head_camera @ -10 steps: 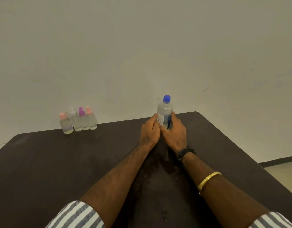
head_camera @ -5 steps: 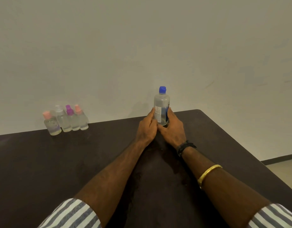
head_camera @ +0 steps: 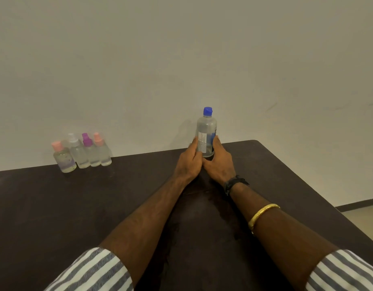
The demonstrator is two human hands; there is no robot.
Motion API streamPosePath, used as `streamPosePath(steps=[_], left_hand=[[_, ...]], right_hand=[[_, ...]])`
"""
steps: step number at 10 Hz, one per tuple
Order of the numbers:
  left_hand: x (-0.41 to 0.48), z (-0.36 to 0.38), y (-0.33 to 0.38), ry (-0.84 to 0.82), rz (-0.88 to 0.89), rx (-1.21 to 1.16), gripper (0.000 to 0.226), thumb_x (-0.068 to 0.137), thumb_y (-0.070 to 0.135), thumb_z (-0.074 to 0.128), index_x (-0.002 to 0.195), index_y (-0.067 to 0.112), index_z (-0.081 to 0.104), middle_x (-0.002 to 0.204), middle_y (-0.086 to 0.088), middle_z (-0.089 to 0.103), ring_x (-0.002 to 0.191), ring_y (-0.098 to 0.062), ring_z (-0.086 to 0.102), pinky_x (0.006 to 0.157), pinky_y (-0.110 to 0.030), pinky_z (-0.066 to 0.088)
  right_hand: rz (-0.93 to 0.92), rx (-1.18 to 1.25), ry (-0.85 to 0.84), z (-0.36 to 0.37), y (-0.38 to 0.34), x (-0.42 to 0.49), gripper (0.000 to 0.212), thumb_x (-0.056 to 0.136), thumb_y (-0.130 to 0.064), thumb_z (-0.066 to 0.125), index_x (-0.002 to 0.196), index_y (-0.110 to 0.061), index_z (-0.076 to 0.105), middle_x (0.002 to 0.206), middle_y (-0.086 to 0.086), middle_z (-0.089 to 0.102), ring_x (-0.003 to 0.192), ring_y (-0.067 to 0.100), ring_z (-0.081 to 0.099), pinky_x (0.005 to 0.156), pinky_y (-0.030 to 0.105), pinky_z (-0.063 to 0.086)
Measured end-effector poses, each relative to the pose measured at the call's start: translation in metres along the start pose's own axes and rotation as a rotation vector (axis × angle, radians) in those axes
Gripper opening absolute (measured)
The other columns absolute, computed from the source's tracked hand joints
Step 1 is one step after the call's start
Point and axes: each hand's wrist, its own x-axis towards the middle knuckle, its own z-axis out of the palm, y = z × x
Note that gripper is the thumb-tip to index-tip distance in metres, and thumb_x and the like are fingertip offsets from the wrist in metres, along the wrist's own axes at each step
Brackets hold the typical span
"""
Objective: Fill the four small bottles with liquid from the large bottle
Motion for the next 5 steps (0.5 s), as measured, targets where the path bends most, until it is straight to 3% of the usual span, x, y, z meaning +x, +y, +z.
streamPosePath(steps=[3,4,5], left_hand=[[-0.021,-0.01,0.011,-0.026,-0.008,0.121,0.055,0.11,0.018,0.031,0.161,0.013,0.012,0.167,-0.009,0.023,0.153,-0.024,0.024,0.123,-0.033,0.02],[-0.031,-0.019,0.008,0.007,0.101,0.283,0.057,0.109,0.018,0.031,0.162,0.01,0.009,0.17,-0.007,0.01,0.157,-0.02,0.003,0.128,-0.036,0.006],[-0.04,-0.03,0.01,0.023,0.165,0.36,0.06,0.108,0.018,0.033,0.162,0.008,0.008,0.17,-0.007,0.007,0.157,-0.018,0.001,0.128,-0.032,0.003]], right_hand=[[0.018,-0.052,0.048,0.002,0.001,-0.008,0.095,0.09,-0.04,0.075,0.162,-0.015,0.017,0.162,0.007,0.039,0.146,0.028,0.043,0.117,0.05,0.043],[-0.01,-0.027,0.051,0.0,-0.003,-0.015,0.098,0.09,-0.045,0.074,0.163,-0.017,0.015,0.165,0.007,0.034,0.149,0.028,0.039,0.119,0.051,0.04],[0.007,0.011,0.055,-0.005,-0.009,-0.024,0.101,0.088,-0.052,0.074,0.163,-0.019,0.016,0.165,0.005,0.034,0.149,0.027,0.038,0.119,0.051,0.039]])
